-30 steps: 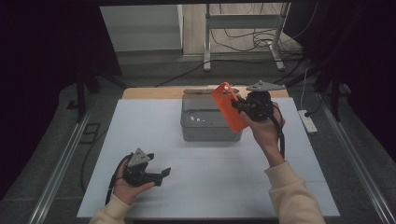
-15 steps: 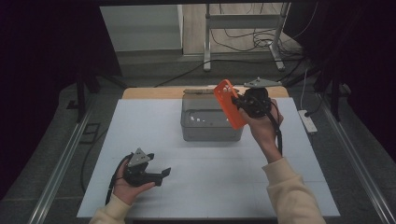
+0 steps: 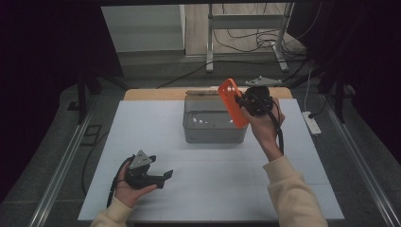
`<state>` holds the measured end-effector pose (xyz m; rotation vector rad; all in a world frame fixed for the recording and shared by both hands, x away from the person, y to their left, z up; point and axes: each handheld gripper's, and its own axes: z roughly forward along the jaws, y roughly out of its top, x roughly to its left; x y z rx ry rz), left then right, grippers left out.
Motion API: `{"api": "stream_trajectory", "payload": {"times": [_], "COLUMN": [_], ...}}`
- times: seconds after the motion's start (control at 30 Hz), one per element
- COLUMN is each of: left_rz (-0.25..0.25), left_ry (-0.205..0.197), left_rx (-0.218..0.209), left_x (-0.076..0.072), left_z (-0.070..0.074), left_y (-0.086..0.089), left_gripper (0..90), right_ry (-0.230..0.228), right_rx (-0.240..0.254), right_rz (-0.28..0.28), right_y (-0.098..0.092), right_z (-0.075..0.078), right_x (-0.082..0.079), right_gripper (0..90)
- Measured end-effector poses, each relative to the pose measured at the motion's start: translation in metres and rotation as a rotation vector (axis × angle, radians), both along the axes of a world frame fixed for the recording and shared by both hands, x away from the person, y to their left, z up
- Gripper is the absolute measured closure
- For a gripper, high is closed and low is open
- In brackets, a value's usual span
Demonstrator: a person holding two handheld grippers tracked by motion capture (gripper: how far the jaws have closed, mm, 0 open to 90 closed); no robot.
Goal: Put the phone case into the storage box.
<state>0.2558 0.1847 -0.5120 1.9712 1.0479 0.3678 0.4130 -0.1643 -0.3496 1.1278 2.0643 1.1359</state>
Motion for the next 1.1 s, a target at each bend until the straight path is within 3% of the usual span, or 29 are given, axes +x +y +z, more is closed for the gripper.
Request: {"api": "stream_trajectory", "payload": {"times": [1.1], "left_rz": [-0.003], "left_ry": [-0.001], "left_rx": [-0.001], "left_x": [0.0], "left_z": [0.0], "left_y": [0.0], "left_gripper": [11.7], "right_ry": [0.021], "right_rx": [-0.006], "right_rz": [-0.089], "right_y": [0.001], "right_z": [-0.013], "right_x": [0.025], "right_gripper": [80.3]}}
